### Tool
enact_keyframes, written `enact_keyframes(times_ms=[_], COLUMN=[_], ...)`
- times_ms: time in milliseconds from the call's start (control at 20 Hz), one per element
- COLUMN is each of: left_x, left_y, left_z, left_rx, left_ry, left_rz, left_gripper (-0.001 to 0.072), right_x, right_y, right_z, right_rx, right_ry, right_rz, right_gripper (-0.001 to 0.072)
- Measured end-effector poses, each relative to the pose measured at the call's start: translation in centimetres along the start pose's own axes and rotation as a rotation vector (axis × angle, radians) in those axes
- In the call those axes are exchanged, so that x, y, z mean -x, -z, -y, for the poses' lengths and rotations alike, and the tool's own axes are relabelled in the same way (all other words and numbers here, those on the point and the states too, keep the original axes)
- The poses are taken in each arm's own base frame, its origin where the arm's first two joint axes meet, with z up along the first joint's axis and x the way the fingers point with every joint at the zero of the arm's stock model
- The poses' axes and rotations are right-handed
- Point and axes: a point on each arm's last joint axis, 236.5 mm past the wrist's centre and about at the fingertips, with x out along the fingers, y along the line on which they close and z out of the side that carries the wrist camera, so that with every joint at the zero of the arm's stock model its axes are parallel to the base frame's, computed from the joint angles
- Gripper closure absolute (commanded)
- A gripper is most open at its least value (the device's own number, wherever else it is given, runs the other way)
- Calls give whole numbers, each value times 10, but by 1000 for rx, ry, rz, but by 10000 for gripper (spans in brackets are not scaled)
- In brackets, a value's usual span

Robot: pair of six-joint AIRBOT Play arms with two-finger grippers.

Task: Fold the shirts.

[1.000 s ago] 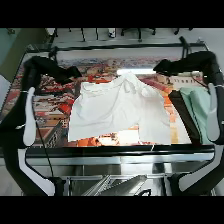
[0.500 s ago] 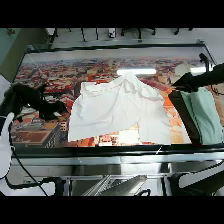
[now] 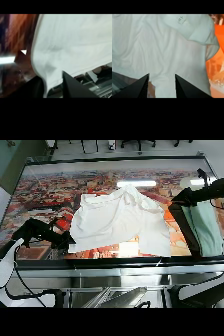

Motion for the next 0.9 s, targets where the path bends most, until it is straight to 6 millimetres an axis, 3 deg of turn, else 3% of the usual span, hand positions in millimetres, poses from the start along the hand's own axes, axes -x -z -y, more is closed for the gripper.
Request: enact_keyframes(times_ms=[200, 300, 500, 650, 900], left_x=[-3, 7, 40, 58, 74], left_y=[-21, -36, -57, -62, -72], left_z=[13, 11, -39, -67, -89], left_rx=[-52, -59, 75, 166, 218], left_ry=[8, -15, -165, -215, -252], left_rz=[23, 56, 129, 188, 259], left_gripper=[696, 696, 696, 695, 696], right_x=[0, 0, -1, -18, -66], right_y=[0, 1, 10, 37, 112], right_z=[0, 1, 12, 19, 33], right_rx=[5, 3, -36, -97, -203], right_ry=[0, 4, 37, 29, 14], right_rz=[0, -3, -31, -92, -202], right_gripper=[346, 347, 348, 348, 348])
